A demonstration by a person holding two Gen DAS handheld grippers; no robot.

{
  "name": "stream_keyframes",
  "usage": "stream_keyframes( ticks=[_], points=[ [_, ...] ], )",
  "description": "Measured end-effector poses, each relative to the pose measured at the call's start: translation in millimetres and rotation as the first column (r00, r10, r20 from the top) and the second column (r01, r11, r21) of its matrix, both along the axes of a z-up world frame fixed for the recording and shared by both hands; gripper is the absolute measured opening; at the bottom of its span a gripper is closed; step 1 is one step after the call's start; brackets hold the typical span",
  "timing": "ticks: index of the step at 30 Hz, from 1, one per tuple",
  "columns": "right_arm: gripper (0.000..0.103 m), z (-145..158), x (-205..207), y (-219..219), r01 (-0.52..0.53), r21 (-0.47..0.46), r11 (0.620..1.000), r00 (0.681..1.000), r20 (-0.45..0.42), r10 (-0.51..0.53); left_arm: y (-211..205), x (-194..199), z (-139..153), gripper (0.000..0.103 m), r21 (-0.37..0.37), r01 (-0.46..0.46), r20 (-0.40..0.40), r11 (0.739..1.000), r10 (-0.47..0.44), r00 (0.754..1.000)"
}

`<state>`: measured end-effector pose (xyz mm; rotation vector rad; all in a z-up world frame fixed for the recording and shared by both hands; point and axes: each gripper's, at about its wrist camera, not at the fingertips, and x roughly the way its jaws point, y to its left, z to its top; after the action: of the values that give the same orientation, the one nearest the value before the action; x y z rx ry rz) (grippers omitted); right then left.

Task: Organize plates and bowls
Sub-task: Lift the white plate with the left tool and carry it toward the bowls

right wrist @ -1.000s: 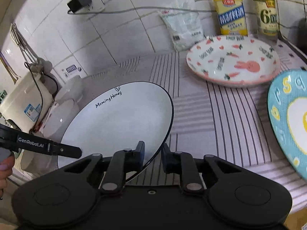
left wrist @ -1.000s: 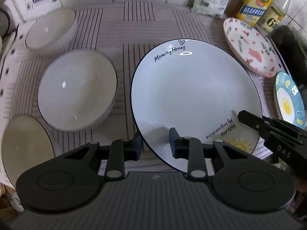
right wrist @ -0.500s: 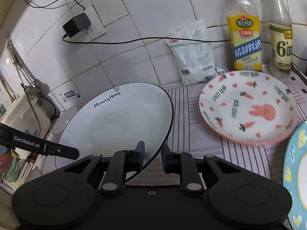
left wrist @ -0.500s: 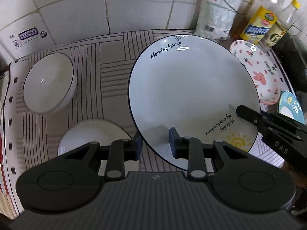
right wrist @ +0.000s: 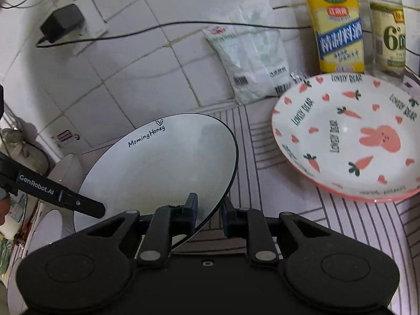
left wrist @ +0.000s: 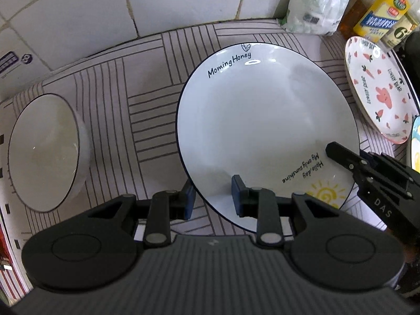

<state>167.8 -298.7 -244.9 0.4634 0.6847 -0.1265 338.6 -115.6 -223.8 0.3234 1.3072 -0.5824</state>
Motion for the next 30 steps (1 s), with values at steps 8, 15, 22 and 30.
stream_keyframes(
  ticks=[8,15,22,30],
  points=[
    [0.024,-4,8,3,0.016,-0.037,0.999,0.999,-0.043,-0.018,-7,8,-12,0.027,0.037,-0.015,-0.041,0.999,0.017,0.999],
    [0.032,-1,20,9,-0.015,-0.097,0.995,0.994,-0.108,0.004,-15,8,-14,0.029,0.092,-0.038,-0.049,0.995,0.043,0.998],
    [0.055,27,1,22,-0.044,-0.193,0.98,0.993,-0.118,0.021,-13,-11,10,0.038,0.163,-0.069,0.034,0.984,0.064,0.997],
    [0.073,77,-55,17,-0.037,-0.278,0.96,0.999,-0.033,0.029,-14,-55,54,0.05,0.149,-0.076,0.113,0.986,0.059,0.992]
  ],
)
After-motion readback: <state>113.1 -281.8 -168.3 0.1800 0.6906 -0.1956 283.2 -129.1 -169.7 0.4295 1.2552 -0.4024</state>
